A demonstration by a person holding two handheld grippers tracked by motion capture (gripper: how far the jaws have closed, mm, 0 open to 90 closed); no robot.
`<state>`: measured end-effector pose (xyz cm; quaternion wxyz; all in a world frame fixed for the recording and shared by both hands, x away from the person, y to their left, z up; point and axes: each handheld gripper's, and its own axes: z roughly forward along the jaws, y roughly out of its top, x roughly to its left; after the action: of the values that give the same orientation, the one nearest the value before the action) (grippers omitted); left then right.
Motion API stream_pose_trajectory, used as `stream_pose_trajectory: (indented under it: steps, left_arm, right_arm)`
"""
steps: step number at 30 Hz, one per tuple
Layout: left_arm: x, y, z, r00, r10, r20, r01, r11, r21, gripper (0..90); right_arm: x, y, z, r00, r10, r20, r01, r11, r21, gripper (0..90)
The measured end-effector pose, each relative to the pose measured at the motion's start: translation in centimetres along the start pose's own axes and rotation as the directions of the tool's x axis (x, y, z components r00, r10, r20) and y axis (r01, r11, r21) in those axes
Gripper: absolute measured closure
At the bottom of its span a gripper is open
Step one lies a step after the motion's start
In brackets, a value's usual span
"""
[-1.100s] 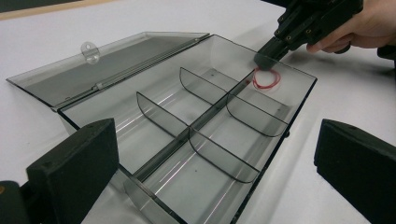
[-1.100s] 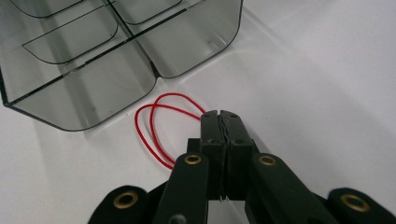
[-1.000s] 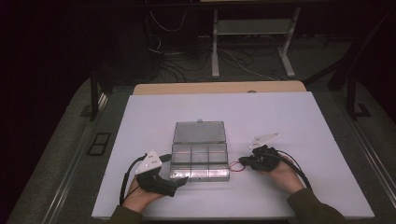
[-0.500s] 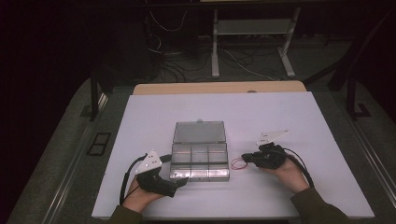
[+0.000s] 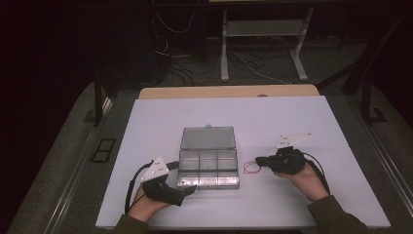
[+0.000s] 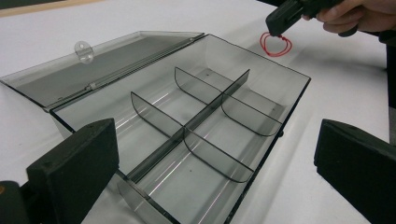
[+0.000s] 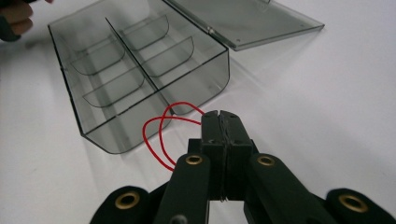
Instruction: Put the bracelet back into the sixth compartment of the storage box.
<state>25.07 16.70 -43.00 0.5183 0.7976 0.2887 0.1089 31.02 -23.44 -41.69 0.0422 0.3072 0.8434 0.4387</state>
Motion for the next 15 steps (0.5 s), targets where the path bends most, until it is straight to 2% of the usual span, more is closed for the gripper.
stream_pose_trajectory:
  steps: [10,15]
  left_arm:
    - [0.0,0.0,0.0,1.0000,0.001,0.005,-0.001,1.0000,-0.004,0.0]
    - [0.0,0.0,0.1,1.0000,0.000,0.004,0.000,1.0000,-0.003,0.0]
  right_arm:
    - [0.3,0.7,-1.4,0.9989,0.010,-0.047,-0.013,0.998,-0.065,88.7]
    - [0.4,1.7,-1.4,0.9989,-0.001,-0.047,-0.003,0.997,-0.080,88.7]
